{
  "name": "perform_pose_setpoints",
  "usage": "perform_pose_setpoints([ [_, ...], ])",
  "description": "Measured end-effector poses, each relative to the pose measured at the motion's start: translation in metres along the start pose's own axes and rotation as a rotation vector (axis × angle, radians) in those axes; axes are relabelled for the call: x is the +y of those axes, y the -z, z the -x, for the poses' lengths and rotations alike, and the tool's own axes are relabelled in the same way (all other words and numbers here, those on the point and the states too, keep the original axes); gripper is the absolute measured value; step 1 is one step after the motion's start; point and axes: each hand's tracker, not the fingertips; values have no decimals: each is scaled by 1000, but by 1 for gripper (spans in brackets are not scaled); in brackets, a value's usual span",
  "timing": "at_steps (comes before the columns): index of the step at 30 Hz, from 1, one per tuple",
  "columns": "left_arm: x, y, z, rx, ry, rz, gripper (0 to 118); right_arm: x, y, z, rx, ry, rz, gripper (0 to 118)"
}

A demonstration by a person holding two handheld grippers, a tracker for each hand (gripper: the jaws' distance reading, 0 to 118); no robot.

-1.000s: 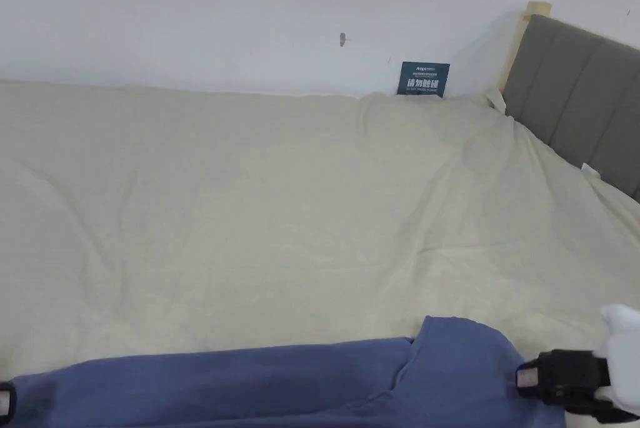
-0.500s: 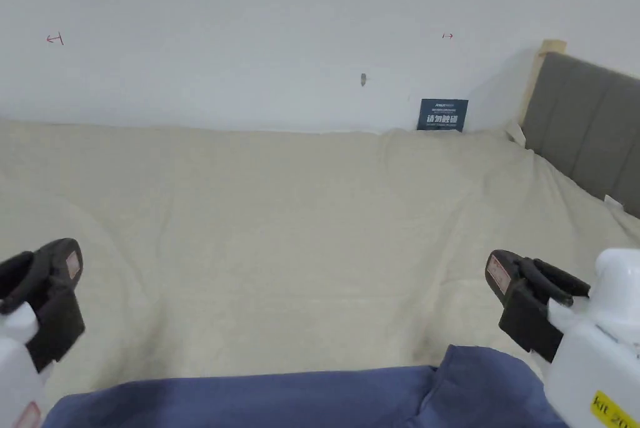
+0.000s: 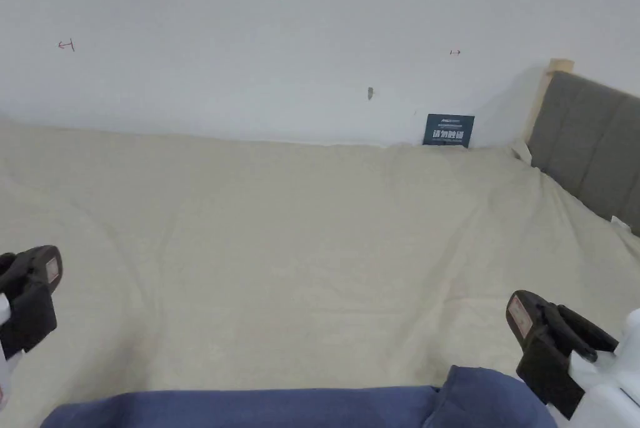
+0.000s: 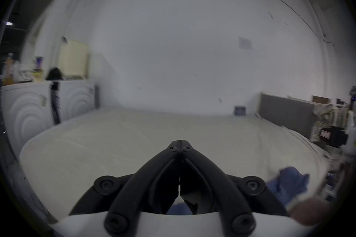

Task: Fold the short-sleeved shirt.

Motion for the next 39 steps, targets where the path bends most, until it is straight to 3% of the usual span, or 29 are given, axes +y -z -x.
perform_pose_setpoints([
  [3,1,46,60,-192,-208,480,0,3,-1,-3,38,-14,39,0],
  [6,-35,72,93,-244,-490,700,0,2,3,1,64,-29,112,0],
  [8,-60,81,111,-244,-518,776,1,-1,8,5,73,-31,142,0],
  [9,-71,84,120,-246,-516,804,13,0,9,9,82,-34,158,0],
  [10,-81,86,133,-244,-526,803,39,-1,12,11,90,-31,171,0],
  [11,-92,89,140,-268,-542,825,90,-3,15,13,94,-31,185,0],
  [12,-104,91,146,-308,-578,840,116,-4,19,16,99,-33,197,0],
  [13,-113,92,150,-348,-611,840,117,-5,20,16,101,-34,204,0],
  [14,-113,102,172,-418,-719,718,117,-6,24,17,115,-41,214,0],
  [15,-124,101,175,-452,-768,821,117,-9,28,17,150,-61,218,0],
  [18,-148,112,163,-542,-836,850,118,-15,40,20,127,-78,244,0],
  [20,-146,120,157,-607,-855,768,118,-17,49,19,137,-23,280,0],
  [24,-158,134,142,-715,-1097,773,118,-19,59,22,137,31,305,0],
  [25,-157,134,139,-705,-1069,781,118,-21,60,21,138,38,311,0],
  [26,-158,133,136,-693,-1028,768,111,-22,62,20,139,45,318,0],
  [27,-154,130,133,-647,-968,763,85,-24,64,19,140,52,327,0],
  [28,-149,127,130,-608,-922,754,36,-25,65,19,141,55,336,0],
  [29,-142,123,125,-535,-828,752,9,-27,65,19,142,58,346,0],
  [31,-142,118,111,-370,-602,819,9,-31,66,17,146,61,363,0],
  [32,-143,116,110,-331,-557,825,9,-33,67,16,148,59,371,0],
  [33,-139,115,105,-382,-605,807,9,-35,68,17,146,53,383,0],
  [37,-116,110,111,-284,-558,803,9,-35,71,14,146,69,401,0],
  [39,-95,100,115,-222,-380,806,9,-35,72,11,160,93,399,0],
])
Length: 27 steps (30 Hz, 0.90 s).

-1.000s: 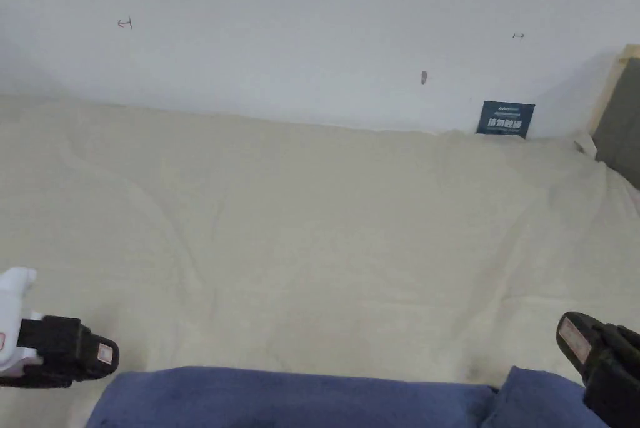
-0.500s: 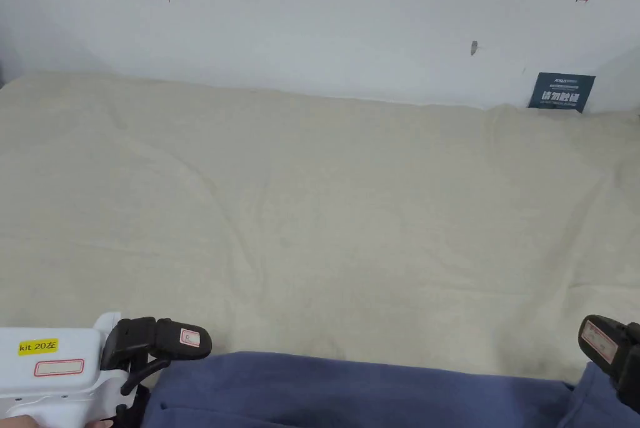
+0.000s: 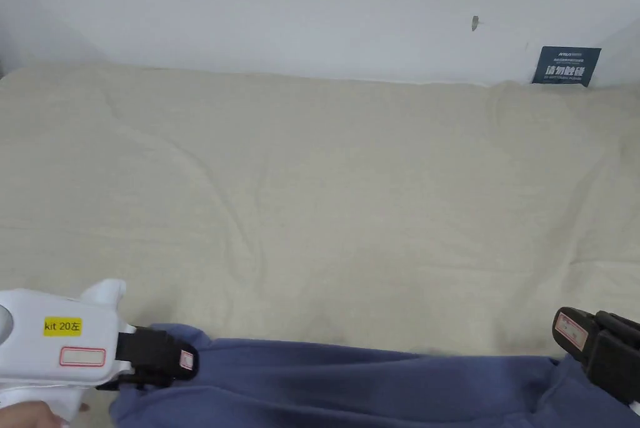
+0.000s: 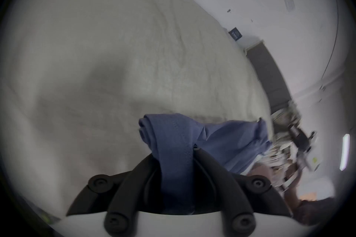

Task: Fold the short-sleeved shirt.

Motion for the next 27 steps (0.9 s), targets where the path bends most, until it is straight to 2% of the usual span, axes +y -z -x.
perform_pose_setpoints([
  [2,4,-20,-8,185,125,-3,9,0,0,-3,17,10,1,0],
  [5,5,-37,-19,351,95,-5,9,0,0,-6,33,34,12,0],
  [7,7,-34,-32,331,86,-4,9,-2,0,-9,51,56,18,0],
  [9,7,-23,-69,301,159,7,9,-3,-2,-11,62,62,17,0],
  [14,-3,46,-174,18,234,155,12,-2,-13,-16,68,70,18,0],
  [15,-5,66,-193,-58,268,194,24,-3,-15,-17,70,76,17,0],
  [16,-7,82,-206,-137,299,227,53,-3,-17,-19,70,82,14,0],
  [17,-10,99,-219,-183,304,260,98,-4,-20,-21,69,87,8,0],
  [18,-12,112,-227,-203,278,290,117,-5,-22,-24,67,87,1,0],
  [22,-8,107,-235,-240,249,270,116,-5,-27,-33,39,82,6,0],
  [27,-1,49,-196,-189,116,144,117,-4,-27,-42,30,120,14,0],
])
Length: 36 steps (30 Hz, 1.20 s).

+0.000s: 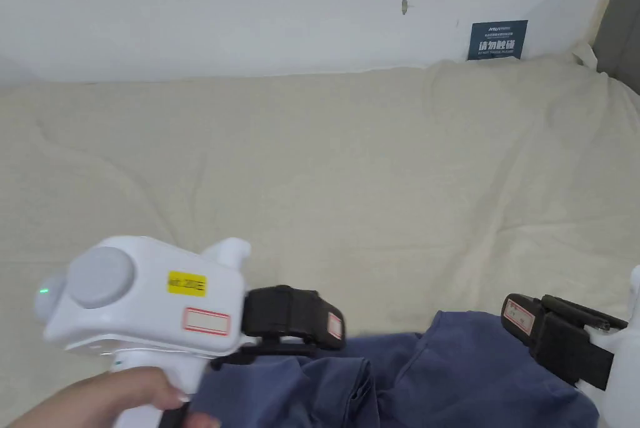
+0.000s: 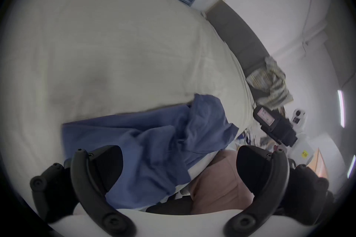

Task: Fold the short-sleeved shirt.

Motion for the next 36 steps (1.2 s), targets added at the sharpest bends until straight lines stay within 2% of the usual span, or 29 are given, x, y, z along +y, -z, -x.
perform_pose_setpoints([
  [2,-7,-17,13,32,-30,-16,115,0,1,-1,2,9,0,0],
  [3,-12,-22,17,37,-33,-40,103,-1,2,-3,2,11,1,0],
  [4,-15,-24,22,40,-28,-65,76,-1,3,-4,2,11,1,0],
  [5,-19,-20,25,49,-32,-50,18,-1,4,-3,3,11,3,0],
  [6,-22,-12,26,87,-40,-33,0,-1,4,-3,5,12,5,0],
  [10,-34,33,28,56,-68,46,0,-1,5,-1,13,9,15,0],
  [14,-42,92,11,-14,-22,170,0,-3,3,-3,54,22,17,0],
  [16,-46,117,2,-29,3,234,0,-3,4,-3,45,20,21,0],
  [19,-49,135,-14,9,87,217,0,-3,4,-2,25,5,27,0],
  [22,-48,143,-24,-29,30,197,0,-2,4,-3,22,6,28,0],
  [23,-48,145,-26,-65,0,194,0,-2,4,-3,25,9,29,0],
  [27,-49,127,-39,-342,24,138,0,0,5,-2,23,14,25,0],
  [29,-43,100,-39,-386,75,39,0,2,4,-2,27,22,22,0],
  [31,-40,62,-30,-361,113,-64,0,4,3,-1,29,24,24,0],
  [33,-35,19,-9,-263,105,-161,0,5,2,-1,27,18,25,0],
  [34,-32,4,8,-197,88,-181,0,5,2,0,24,15,27,0],
  [36,-23,-24,54,75,26,-157,0,5,3,-1,20,11,33,0],
])
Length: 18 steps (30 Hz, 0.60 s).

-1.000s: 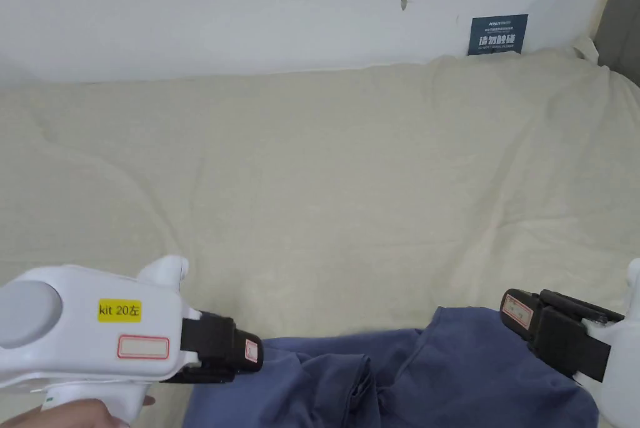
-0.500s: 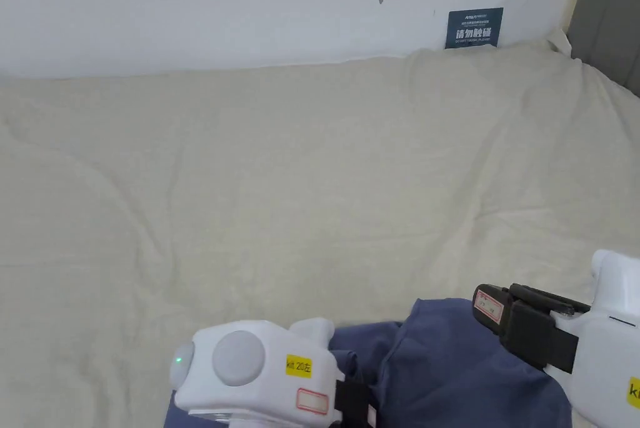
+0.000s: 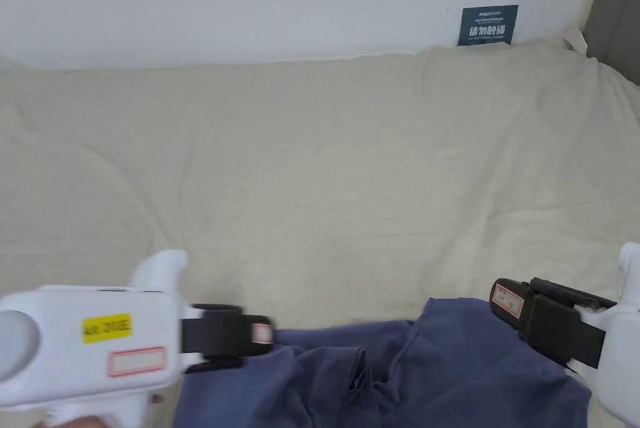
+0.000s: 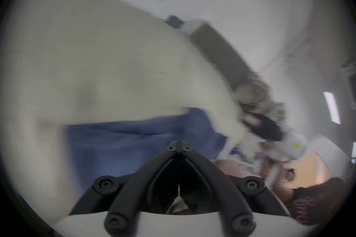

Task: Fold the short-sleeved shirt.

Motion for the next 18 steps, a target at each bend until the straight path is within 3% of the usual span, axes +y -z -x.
perform_pose_setpoints([
  [1,2,-7,24,54,-6,14,0,0,0,1,-1,1,6,0],
  [2,1,-14,56,-4,-33,43,0,-1,0,1,1,1,15,0],
  [3,-2,-17,82,-200,-109,108,6,-1,0,3,4,0,23,0],
  [4,-5,-13,98,-277,-205,160,30,-2,0,5,5,-2,28,0],
  [5,-12,-10,112,-277,-302,204,67,-3,1,7,3,-6,33,0],
  [7,-23,-3,128,-245,-281,199,113,-4,2,10,27,-9,36,0],
  [11,-42,36,122,-448,-257,285,118,-5,4,22,30,-18,41,0],
  [14,-47,72,106,-613,-360,296,118,-5,8,26,53,15,65,0],
  [18,-43,82,86,-583,-313,271,116,-6,9,26,48,17,71,0],
])
